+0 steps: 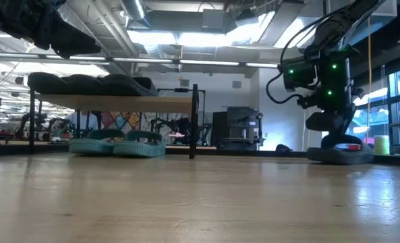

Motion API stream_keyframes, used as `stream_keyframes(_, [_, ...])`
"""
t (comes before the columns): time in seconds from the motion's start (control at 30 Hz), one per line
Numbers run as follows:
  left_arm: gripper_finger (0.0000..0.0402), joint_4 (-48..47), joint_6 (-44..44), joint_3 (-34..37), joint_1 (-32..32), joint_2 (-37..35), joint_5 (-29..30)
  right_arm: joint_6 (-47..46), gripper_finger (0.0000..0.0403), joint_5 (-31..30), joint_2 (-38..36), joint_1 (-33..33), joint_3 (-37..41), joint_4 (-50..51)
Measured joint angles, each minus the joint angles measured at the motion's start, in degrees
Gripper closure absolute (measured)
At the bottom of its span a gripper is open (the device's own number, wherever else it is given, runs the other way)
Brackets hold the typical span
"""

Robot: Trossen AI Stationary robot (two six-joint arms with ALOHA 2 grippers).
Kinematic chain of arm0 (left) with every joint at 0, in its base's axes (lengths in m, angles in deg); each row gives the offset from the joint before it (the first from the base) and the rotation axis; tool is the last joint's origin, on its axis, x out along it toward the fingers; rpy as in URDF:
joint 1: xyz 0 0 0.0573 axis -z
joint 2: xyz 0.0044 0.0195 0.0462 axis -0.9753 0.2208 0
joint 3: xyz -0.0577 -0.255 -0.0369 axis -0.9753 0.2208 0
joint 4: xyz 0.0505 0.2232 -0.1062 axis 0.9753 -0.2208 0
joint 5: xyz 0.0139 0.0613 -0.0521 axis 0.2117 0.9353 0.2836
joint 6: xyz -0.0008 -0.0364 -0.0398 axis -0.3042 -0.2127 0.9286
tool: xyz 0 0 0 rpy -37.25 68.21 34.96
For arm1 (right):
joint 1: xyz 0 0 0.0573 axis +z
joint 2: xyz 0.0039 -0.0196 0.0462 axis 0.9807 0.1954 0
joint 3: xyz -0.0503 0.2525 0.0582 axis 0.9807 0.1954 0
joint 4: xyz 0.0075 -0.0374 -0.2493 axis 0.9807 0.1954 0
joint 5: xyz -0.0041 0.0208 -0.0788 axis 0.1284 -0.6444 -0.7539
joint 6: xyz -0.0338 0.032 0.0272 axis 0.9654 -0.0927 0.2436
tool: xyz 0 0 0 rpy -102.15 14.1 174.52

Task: Pick and place slides into the shelf
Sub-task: Put the black slipper on the shelf

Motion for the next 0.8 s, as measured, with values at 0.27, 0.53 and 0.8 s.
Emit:
stream_keyframes(0.27, [0.0225,0.0,0.0,0.0,0.0,0.0,0.0,0.2,0.037,-0.2,0.0,0.0,0.0,0.1])
stream_keyframes(0.53, [0.0225,-0.1,0.0,0.0,0.0,0.0,0.0,1.4,0.0386,-0.3,0.0,0.0,0.0,0.2])
stream_keyframes(0.8, [0.0225,-0.2,0.0,0.0,0.0,0.0,0.0,6.7,0.0391,0.6,0.0,0.0,-4.0,-1.1])
